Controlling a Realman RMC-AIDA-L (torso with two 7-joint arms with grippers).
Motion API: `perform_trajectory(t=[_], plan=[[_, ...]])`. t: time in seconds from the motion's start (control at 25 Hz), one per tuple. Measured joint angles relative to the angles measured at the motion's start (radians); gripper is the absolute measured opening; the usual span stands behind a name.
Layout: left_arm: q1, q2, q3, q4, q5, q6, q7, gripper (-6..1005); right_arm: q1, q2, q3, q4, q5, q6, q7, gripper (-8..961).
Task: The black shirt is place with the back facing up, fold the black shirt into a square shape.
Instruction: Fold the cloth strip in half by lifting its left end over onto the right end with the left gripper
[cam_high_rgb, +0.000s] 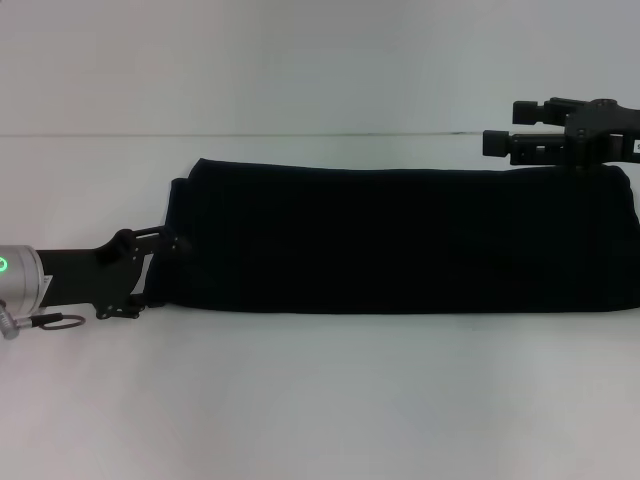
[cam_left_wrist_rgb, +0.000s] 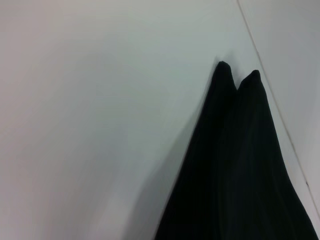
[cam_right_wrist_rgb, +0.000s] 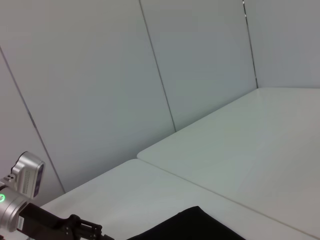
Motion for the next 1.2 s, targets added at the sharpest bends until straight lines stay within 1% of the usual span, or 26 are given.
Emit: perform_trajectory(t=[0.48,0.68,0.92,1.2], plan=[[-0.006,0.000,0.007,-0.001,0.004,-0.002,0.025,909,-0.003,0.000,0.002,0.000,0.000,0.000,0.000,944],[-0.006,0.000,0.028,-0.001,0.006,-0.013,0.063,848,-0.002,0.000,0.004,0.000,0.000,0.000,0.000,944],[-0.005,0.000,0.032,-0.001,0.007,-0.026,0.068,601,0.000,-0.002,0.004,0.000,0.000,0.000,0.000,944],[-0.008,-0.003,0.058,-0.003,0.009,-0.060,0.069,332,0.000,-0.001,0.004,0.000,0.000,0.005,0.000,944]])
